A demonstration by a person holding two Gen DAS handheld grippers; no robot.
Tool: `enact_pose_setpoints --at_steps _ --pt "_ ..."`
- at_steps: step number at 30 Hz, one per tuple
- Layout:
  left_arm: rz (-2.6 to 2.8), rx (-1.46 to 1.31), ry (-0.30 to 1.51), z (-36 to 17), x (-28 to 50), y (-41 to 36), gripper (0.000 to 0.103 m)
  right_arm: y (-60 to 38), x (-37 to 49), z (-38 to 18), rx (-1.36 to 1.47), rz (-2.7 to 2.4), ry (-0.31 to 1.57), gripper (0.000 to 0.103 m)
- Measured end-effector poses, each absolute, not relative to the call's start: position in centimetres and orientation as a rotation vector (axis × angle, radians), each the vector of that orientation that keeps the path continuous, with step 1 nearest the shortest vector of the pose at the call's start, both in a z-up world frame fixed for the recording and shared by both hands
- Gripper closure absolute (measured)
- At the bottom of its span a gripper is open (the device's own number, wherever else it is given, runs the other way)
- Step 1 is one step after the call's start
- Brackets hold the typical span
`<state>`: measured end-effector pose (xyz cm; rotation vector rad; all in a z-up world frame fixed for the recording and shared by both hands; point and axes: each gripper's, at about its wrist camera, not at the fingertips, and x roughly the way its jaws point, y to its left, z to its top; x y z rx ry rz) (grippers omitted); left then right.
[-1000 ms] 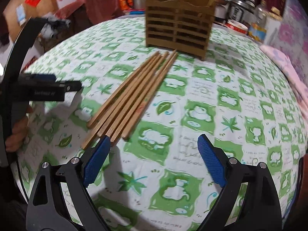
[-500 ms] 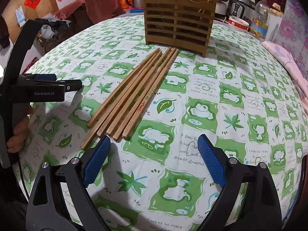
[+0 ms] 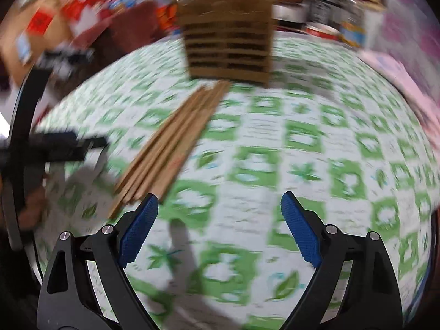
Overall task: Organize utensils
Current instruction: 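Move both open tools back toward the remaining chopstick pile, then close the left tool on one wooden chopstick while the right tool grasps another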
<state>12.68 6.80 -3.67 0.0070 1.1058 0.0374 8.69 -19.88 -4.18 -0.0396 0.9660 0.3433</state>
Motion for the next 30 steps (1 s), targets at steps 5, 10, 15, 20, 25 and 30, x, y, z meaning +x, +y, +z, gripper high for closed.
enact_pose_setpoints --at_steps 5,10,15,20,25,30 --pt "0.037 0.007 1.106 -3.7 12.7 6.8 0.005 -18.2 8.8 -4.8 -0.134 0.327 1.011 0.016" --pt "0.038 0.008 1.106 -3.7 12.6 6.8 0.005 -18.3 9.1 -5.0 -0.128 0.307 1.012 0.016" --pt "0.039 0.009 1.105 -3.7 12.6 6.8 0.004 -17.3 9.3 -4.9 -0.158 0.316 1.001 0.016" --pt "0.039 0.009 1.105 -3.7 12.5 6.8 0.004 -21.7 10.5 -4.5 0.027 0.149 0.980 0.020" --pt "0.037 0.011 1.105 -3.7 12.4 6.7 0.004 -24.5 10.2 -4.2 0.185 0.156 0.935 0.022" --pt "-0.007 0.020 1.106 -3.4 12.5 6.4 0.005 -22.6 10.1 -4.1 0.098 0.188 0.939 0.022"
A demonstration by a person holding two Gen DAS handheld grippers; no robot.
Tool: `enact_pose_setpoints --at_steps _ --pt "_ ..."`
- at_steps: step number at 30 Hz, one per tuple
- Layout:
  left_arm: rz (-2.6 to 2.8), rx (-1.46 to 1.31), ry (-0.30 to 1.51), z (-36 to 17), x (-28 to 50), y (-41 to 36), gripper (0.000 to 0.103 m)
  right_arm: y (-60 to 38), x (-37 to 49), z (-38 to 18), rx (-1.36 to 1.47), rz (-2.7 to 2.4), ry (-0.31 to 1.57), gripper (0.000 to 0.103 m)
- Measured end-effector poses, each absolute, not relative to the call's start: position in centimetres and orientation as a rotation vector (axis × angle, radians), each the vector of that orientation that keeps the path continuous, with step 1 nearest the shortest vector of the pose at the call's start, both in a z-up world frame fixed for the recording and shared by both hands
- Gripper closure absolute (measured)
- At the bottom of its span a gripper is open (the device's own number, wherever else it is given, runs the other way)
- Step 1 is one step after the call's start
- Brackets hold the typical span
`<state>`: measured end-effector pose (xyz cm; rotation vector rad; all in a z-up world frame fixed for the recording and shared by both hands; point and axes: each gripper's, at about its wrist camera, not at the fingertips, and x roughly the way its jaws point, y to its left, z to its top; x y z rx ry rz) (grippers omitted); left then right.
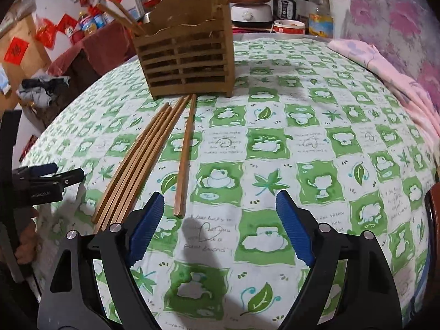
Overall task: Organize utensils
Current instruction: 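Close the left tool on one wooden chopstick while the right tool grasps another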
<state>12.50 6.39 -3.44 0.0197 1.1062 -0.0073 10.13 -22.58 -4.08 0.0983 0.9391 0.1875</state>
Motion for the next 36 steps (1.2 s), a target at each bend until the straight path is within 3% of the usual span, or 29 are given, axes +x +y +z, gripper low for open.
enact_pose_setpoints --at_steps 11,30,34,36 --pt "-0.369 0.068 1.082 -2.7 10.2 1.8 0.005 -25.6 10.8 -4.8 0.274 0.163 0.976 0.020" --pt "-0.365 0.187 1.083 -3.7 10.1 -0.2 0.007 -25.4 10.6 -4.7 0.272 0.166 0.967 0.020" --pt "-0.371 0.193 1.065 -3.6 9.8 -0.4 0.024 -25.4 10.6 -4.6 0.271 0.164 0.963 0.020" --pt "-0.386 0.197 1.045 -3.3 9.5 -0.5 0.050 -25.5 10.6 -4.5 0.270 0.161 0.959 0.020"
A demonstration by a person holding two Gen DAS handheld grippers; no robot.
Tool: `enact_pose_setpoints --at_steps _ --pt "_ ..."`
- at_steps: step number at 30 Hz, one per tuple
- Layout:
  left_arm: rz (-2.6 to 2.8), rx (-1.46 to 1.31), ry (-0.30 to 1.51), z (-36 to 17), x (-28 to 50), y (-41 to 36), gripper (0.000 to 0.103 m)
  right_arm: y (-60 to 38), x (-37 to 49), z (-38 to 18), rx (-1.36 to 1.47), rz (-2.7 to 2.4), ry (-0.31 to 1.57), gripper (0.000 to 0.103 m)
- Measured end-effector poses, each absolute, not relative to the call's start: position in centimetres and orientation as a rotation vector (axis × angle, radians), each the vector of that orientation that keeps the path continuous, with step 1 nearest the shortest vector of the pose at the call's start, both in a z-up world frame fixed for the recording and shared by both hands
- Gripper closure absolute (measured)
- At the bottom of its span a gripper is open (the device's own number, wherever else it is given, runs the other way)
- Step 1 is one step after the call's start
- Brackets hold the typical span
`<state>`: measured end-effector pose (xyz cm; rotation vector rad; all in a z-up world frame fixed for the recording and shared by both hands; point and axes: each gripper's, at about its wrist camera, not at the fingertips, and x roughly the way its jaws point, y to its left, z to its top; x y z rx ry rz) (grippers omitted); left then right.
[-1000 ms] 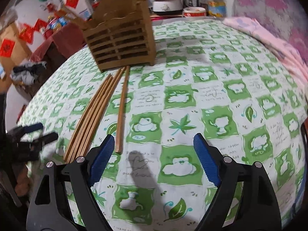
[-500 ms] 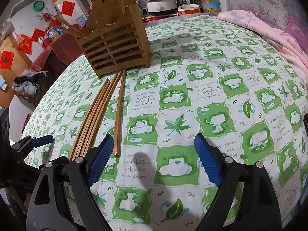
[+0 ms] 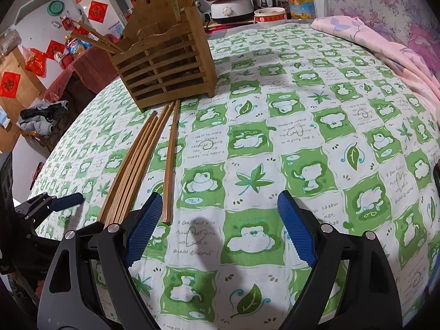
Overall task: Organize utensils
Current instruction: 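Close the left tool on one wooden chopstick while the right tool grasps another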
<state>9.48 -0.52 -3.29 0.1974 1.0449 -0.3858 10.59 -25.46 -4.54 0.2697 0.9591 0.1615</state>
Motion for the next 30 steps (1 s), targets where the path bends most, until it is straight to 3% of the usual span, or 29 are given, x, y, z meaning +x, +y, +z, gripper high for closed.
enact_pose_setpoints --at_steps 1,2,3,9,18,26,30 --pt "-0.394 0.195 1.040 -3.2 9.4 -0.5 0.059 -25.5 10.6 -4.5 0.269 0.160 0.956 0.020" --pt "-0.395 0.189 1.038 -3.1 9.4 -0.4 0.083 -25.5 10.6 -4.5 0.267 0.160 0.955 0.020" --pt "-0.381 0.184 1.037 -3.0 9.5 -0.2 0.097 -25.5 10.5 -4.4 0.265 0.160 0.953 0.020" --pt "-0.306 0.029 1.072 -3.1 11.0 3.2 0.096 -25.3 10.5 -4.4 0.253 0.165 0.947 0.020" --pt "-0.292 0.045 1.067 -3.0 11.0 2.9 0.096 -23.9 10.2 -4.1 0.177 0.199 0.934 0.021" --pt "-0.274 0.015 1.070 -2.9 11.3 3.6 0.096 -22.3 10.2 -4.3 0.116 0.266 0.959 0.039" --pt "-0.267 0.043 1.063 -2.9 11.1 3.3 0.091 -21.0 10.2 -4.6 0.064 0.303 0.986 0.053"
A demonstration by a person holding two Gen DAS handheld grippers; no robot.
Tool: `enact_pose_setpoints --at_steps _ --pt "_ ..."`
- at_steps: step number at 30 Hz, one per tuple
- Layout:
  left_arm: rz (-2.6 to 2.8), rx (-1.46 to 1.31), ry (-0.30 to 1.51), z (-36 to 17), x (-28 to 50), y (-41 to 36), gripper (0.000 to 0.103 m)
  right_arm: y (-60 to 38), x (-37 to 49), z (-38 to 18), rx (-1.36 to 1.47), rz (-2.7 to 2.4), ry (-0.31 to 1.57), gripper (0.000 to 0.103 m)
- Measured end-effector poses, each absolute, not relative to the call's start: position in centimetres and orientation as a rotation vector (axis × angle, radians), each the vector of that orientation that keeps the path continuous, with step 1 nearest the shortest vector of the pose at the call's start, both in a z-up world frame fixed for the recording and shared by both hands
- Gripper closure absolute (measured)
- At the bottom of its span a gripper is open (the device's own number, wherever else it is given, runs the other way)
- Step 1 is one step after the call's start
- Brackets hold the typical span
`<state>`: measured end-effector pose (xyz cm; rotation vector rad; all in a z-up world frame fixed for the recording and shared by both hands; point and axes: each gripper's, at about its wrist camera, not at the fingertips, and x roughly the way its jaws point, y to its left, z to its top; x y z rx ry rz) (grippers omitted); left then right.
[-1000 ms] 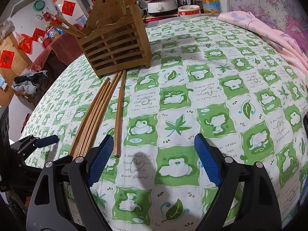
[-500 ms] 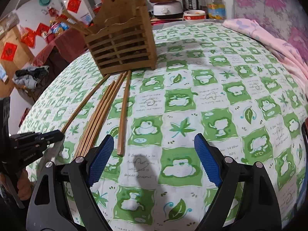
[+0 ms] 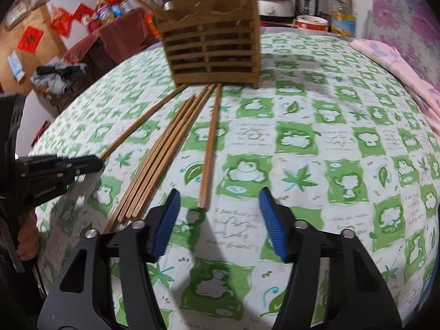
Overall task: Organize utensils
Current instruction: 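Close the left tool on one wooden chopstick while the right tool grasps another, then lift both held chopsticks and carry them above the wooden holder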
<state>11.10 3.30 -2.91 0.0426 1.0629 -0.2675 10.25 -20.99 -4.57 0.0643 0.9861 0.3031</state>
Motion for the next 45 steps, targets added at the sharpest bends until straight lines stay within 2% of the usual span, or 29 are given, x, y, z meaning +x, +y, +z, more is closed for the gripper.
enact_pose_setpoints --at_steps 1,3,5,6,7,8,9,10,12,27,39,45 --pt "-0.270 0.052 1.060 -2.9 11.0 3.1 0.089 -20.7 10.4 -4.8 0.046 0.299 0.999 0.054" --pt "-0.278 0.083 1.052 -2.9 10.7 2.6 0.080 -20.2 10.3 -4.8 0.017 0.296 0.998 0.061" --pt "-0.272 0.120 1.042 -3.0 10.5 2.1 0.079 -20.1 10.3 -4.7 0.004 0.285 0.997 0.074" --pt "-0.268 0.136 1.037 -3.0 10.3 1.8 0.079 -20.2 10.3 -4.7 0.008 0.284 0.997 0.088" --pt "-0.268 0.142 1.036 -3.0 10.3 1.8 0.079 -20.4 10.4 -4.8 0.023 0.293 1.001 0.090" --pt "-0.270 0.139 1.035 -3.0 10.3 1.8 0.083 -20.6 10.4 -4.8 0.035 0.296 1.002 0.091" --pt "-0.275 0.130 1.036 -2.9 10.3 1.9 0.093 -20.7 10.5 -4.8 0.045 0.296 1.003 0.092" --pt "-0.278 0.116 1.040 -2.9 10.3 2.1 0.097 -20.9 10.5 -4.9 0.055 0.299 1.004 0.094" --pt "-0.281 0.095 1.044 -2.9 10.2 2.4 0.097 -21.0 10.5 -4.8 0.063 0.302 1.004 0.096" --pt "-0.254 0.008 0.962 0.1 6.0 4.5 0.097 -22.5 6.1 -2.3 0.071 0.269 0.868 0.096" --pt "-0.295 0.053 0.765 12.0 7.9 2.4 0.097 -23.3 7.0 7.3 0.076 0.270 0.642 0.097" --pt "-0.323 0.074 0.750 14.7 11.3 0.1 0.097 -22.7 9.9 9.7 0.095 0.287 0.631 0.096"
